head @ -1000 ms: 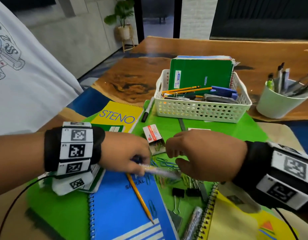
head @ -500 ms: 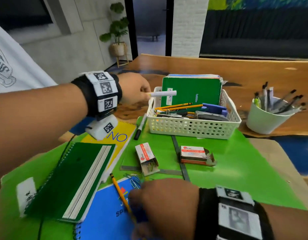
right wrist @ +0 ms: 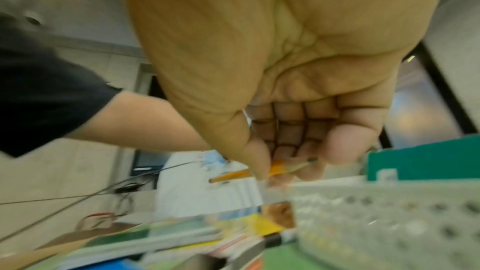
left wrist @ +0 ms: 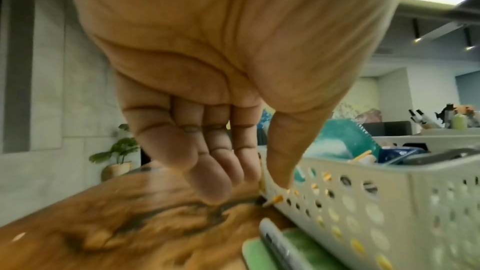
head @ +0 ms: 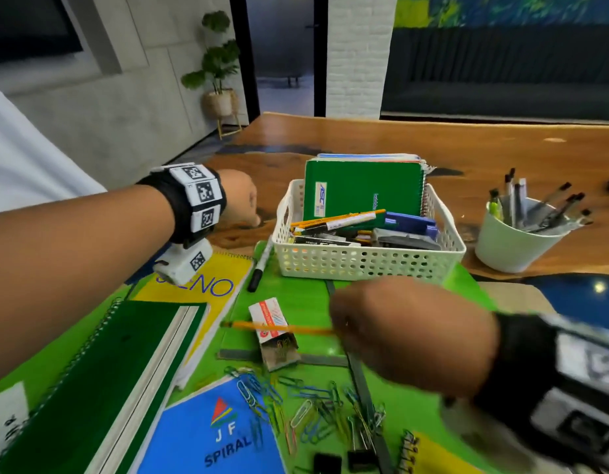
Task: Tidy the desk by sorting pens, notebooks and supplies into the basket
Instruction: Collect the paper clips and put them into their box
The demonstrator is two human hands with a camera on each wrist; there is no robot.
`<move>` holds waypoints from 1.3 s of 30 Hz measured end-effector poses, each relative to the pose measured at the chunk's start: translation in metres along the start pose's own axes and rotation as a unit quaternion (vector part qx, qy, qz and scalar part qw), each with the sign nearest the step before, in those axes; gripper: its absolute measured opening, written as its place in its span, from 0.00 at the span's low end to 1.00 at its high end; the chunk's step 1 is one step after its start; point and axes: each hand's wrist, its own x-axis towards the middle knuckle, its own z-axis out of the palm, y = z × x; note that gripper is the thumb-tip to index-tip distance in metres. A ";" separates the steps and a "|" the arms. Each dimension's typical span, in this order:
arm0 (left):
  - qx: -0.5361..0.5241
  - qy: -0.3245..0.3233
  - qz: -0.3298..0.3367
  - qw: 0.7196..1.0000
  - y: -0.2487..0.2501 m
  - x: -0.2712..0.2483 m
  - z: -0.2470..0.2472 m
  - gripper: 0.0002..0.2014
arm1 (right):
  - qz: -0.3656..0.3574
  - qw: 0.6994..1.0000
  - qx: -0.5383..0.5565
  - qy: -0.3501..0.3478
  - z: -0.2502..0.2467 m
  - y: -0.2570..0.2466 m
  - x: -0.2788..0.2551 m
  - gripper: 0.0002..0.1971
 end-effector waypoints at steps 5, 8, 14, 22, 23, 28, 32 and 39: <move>-0.127 -0.114 -0.045 0.984 -0.013 -0.007 0.051 0.22 | 0.124 0.983 -0.009 0.136 -0.033 0.077 0.026 0.10; -0.206 -0.147 -0.047 0.966 -0.004 -0.011 0.077 0.20 | 0.174 0.971 -0.040 0.160 -0.045 0.121 0.055 0.12; -0.205 -0.175 -0.097 0.958 0.000 -0.014 0.068 0.12 | 0.169 0.968 -0.034 0.184 -0.053 0.146 0.099 0.09; -0.057 0.030 -0.057 0.996 -0.025 -0.017 -0.014 0.10 | 0.138 0.982 -0.008 0.125 -0.033 0.128 0.094 0.22; -0.069 0.056 -0.041 0.995 -0.021 -0.017 -0.017 0.09 | 0.154 0.984 -0.016 0.085 -0.028 0.125 0.089 0.25; -0.120 0.130 0.069 0.982 0.017 -0.008 -0.026 0.18 | 0.203 0.979 0.028 0.021 0.001 0.127 0.078 0.31; -0.104 0.094 0.082 0.987 0.027 -0.007 -0.018 0.15 | 0.184 0.979 0.088 0.018 0.022 0.137 0.076 0.29; 0.095 -0.089 0.031 0.991 -0.020 -0.037 0.015 0.09 | 0.209 0.973 0.096 0.029 0.038 0.142 0.082 0.32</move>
